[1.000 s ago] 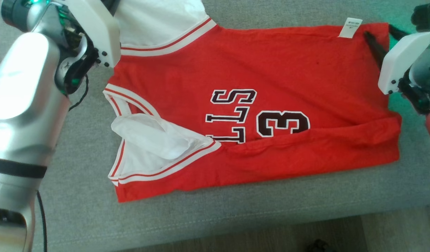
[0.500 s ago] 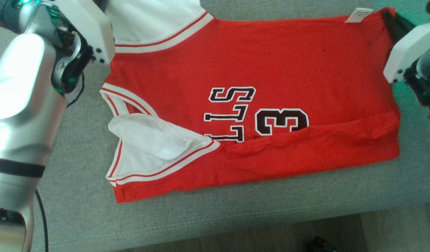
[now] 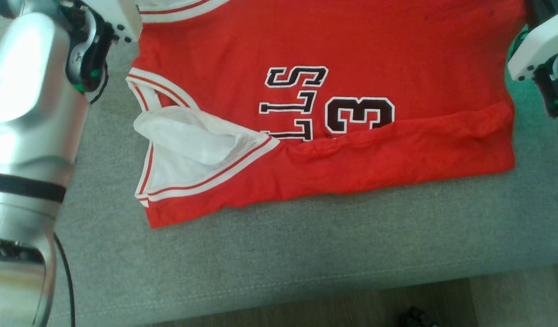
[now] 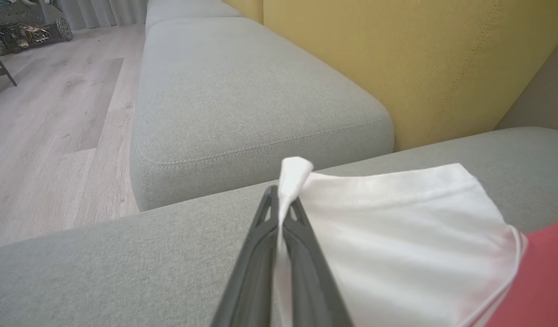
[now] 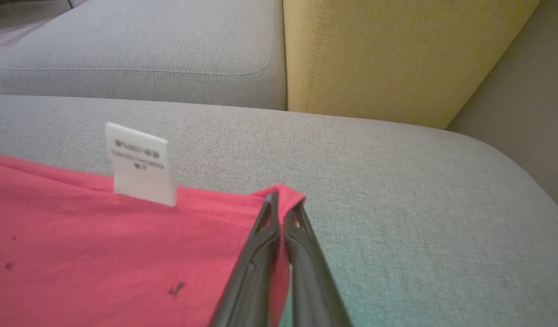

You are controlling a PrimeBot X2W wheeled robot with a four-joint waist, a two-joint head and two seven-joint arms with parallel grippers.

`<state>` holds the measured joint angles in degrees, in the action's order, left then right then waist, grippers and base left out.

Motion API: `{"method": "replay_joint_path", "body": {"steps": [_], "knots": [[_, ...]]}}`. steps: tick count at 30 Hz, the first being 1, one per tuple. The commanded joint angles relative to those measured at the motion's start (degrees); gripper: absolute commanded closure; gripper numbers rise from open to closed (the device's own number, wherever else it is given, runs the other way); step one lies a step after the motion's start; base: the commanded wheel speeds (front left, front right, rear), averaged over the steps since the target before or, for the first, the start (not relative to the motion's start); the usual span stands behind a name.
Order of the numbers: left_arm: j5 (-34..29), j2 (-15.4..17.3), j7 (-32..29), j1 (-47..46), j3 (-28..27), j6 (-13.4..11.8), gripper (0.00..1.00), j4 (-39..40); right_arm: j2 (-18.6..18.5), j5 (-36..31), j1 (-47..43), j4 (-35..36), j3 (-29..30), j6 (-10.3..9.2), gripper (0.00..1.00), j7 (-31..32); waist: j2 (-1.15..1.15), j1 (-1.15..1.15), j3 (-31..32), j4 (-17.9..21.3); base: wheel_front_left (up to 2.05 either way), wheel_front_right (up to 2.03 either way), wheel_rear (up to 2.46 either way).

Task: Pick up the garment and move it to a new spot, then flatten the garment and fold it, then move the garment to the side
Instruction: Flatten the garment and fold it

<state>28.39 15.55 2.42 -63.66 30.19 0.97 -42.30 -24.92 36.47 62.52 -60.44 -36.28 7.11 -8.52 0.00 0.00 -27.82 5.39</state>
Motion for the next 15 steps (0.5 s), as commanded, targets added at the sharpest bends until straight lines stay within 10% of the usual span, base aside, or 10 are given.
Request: {"method": "replay_joint_path", "body": {"steps": [1, 15], "knots": [[-0.4, 1.9, 0.7, -3.2, -1.9, -0.1, 1.00, 0.4, -0.2, 0.0, 0.6, 0.0, 0.3, 0.37, 1.00, -1.1, 0.00, 0.00, -0.1, -0.1, 0.00, 0.00, 0.00], [-0.4, 2.5, 1.9, 0.4, 2.3, 4.6, 1.00, -1.5, -0.4, 3.1, -4.0, 0.4, -2.1, 0.37, 1.00, -3.3, 0.00, 0.00, 4.8, -1.2, 0.00, 0.00, 0.00]]}}
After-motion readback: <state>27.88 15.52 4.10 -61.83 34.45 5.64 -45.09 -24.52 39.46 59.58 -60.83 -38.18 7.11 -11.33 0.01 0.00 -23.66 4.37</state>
